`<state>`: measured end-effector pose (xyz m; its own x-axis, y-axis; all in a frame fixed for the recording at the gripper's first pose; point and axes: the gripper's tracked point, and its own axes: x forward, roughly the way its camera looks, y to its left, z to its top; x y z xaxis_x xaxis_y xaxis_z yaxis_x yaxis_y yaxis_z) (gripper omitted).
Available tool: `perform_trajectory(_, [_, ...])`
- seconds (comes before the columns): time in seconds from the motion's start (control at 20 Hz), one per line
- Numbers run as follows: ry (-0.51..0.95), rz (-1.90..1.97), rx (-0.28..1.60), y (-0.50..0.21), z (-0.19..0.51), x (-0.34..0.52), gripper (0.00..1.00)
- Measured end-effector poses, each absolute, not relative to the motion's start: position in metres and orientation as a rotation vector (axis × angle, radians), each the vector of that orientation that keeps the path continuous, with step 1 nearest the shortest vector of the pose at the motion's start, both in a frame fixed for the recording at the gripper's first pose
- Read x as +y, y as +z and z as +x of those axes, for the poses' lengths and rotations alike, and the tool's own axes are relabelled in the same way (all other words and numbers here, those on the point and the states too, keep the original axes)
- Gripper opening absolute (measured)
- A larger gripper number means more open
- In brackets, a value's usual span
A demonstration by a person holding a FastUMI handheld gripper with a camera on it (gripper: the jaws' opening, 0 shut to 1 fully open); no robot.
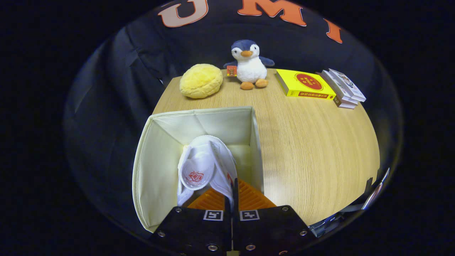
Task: Open the storage box then place both shoes into the box .Put the left shoe in first, then the right shoe, with the right side of both shoes facing outward in a uniform manner.
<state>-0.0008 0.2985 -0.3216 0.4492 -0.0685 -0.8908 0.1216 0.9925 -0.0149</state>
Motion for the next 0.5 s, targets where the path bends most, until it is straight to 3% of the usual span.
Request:
perform_trajectory(0.25, [-0.081,-0.002,1.154,-0.338,-0.019,0.310,0.03])
perform_trajectory(0.5, [-0.035,0.074,1.169,-0.331,-0.024,0.311,0.12])
